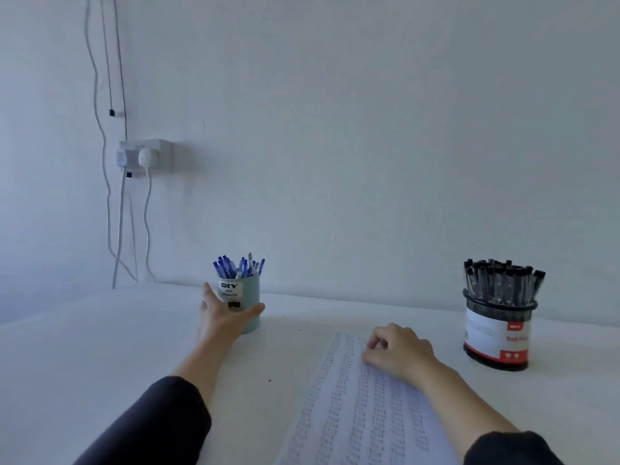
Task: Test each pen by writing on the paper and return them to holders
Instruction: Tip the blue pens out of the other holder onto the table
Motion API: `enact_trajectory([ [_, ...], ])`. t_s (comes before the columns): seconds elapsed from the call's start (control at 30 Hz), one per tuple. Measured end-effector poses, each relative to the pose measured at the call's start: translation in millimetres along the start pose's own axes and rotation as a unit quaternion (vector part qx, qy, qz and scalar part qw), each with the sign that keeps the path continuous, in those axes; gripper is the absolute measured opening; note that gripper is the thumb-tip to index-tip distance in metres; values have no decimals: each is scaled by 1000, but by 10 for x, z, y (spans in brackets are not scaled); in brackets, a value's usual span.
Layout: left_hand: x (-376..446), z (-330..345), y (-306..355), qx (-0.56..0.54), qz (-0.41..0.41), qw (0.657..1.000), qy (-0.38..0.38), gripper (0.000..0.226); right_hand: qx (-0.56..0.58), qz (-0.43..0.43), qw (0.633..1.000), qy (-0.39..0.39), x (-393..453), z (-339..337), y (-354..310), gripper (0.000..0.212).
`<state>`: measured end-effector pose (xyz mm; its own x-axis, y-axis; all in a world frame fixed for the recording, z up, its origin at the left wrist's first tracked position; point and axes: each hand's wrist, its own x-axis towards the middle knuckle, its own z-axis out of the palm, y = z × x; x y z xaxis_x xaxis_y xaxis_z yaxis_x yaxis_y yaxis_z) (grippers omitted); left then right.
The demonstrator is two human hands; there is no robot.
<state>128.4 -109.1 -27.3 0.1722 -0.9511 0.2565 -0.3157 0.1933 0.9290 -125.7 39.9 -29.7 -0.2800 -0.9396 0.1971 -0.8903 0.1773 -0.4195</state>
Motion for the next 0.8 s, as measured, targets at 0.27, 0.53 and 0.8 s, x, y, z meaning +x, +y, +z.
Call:
enact_trajectory([
  [0.27,115,41,51,6,47,999,14,68,-56,103,992,-39,181,-93,-318,15],
  [0.53,39,-279,-55,311,396,864,6,80,155,15,986,64,181,248,-831,54],
  [0.8,-62,-318,-80,377,563,736,-5,78,259,-86,958,-93,132,449,-1078,81],
])
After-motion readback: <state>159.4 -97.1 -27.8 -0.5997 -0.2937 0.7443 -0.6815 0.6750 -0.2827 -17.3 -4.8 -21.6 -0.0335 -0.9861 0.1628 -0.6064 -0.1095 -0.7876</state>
